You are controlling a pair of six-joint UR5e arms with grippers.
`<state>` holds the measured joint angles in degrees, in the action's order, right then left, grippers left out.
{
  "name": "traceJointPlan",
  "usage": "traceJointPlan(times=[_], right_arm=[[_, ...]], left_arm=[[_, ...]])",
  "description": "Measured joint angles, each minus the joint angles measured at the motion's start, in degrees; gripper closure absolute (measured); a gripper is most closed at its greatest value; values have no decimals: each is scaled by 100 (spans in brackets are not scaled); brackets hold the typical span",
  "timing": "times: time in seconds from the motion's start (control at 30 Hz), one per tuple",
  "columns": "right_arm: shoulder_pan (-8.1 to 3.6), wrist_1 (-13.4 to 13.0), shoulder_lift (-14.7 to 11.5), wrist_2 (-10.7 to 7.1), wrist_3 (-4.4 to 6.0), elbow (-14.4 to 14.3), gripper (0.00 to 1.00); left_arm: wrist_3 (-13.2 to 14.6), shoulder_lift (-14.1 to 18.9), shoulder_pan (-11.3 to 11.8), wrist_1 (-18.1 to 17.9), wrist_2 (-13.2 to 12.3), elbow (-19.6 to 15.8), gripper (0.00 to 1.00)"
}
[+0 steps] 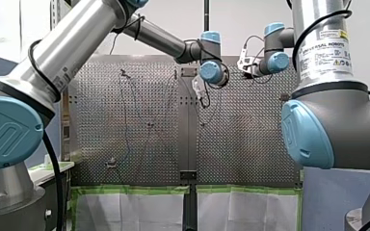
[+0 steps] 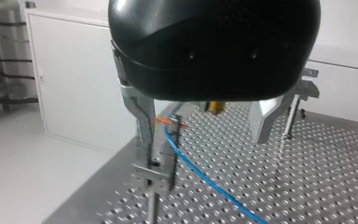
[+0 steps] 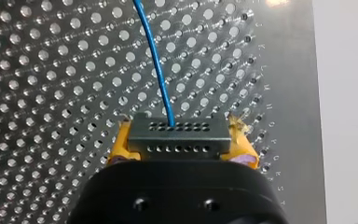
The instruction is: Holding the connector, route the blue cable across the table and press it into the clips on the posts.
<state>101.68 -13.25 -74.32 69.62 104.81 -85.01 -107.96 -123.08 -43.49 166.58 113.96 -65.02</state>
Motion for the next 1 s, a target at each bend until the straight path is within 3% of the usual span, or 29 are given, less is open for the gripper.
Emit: traceJointPlan(times=[0.13, 0.47, 0.67, 1.0], right_arm=[[7, 4, 0, 0, -1, 0, 100], [30, 14, -1, 0, -7, -2, 100], [59, 38, -3, 0, -18, -2, 100], [99, 76, -4, 8, -28, -2, 100]], left_arm=[[41, 176, 14, -171, 92, -176, 0], [410, 710, 27, -704, 604, -709, 0], [260, 1039, 5, -1033, 808, -1037, 0], [93, 1524, -80, -1516, 817, -1523, 0]])
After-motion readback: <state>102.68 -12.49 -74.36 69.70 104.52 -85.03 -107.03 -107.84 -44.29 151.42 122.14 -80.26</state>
